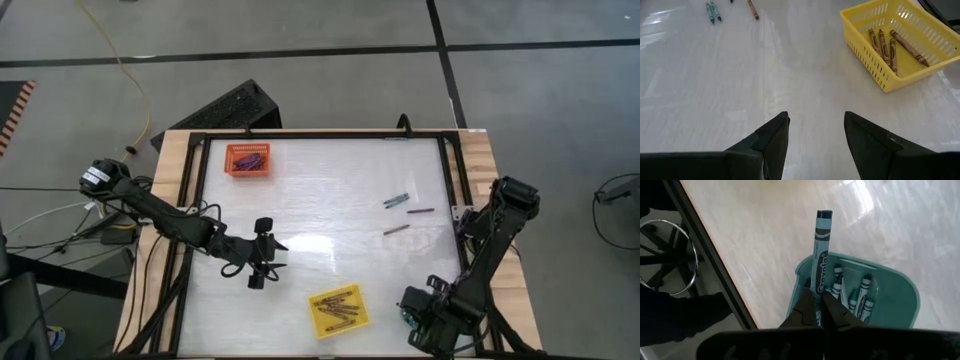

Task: Sort crayons
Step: Put the blue crayon into the green bin

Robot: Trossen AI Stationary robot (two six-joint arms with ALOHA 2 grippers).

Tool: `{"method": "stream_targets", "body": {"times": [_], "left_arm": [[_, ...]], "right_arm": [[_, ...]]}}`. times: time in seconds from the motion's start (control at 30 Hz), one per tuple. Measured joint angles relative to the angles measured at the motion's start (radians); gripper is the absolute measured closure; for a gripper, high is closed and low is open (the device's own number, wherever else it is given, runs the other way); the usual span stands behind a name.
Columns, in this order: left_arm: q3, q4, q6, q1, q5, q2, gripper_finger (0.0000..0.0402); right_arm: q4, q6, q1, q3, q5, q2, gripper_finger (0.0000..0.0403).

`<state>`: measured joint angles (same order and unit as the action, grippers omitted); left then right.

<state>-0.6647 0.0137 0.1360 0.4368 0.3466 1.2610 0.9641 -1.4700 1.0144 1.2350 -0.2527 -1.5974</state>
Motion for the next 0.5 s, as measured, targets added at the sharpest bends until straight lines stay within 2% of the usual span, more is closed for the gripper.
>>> {"method": "stream_targets", "body": {"times": [0.3, 0.5], "left_arm": [[0.0, 0.0, 0.0, 0.0, 0.005, 0.0, 0.022], [0.0, 0.0, 0.005, 0.0, 0.005, 0.0, 0.022]], "right_arm": [[0.003, -0.02, 0.007, 0.0, 0.021, 0.0, 0.0403], [0.069, -0.135, 0.062, 0.0, 0.078, 0.0, 0.0403]]}}
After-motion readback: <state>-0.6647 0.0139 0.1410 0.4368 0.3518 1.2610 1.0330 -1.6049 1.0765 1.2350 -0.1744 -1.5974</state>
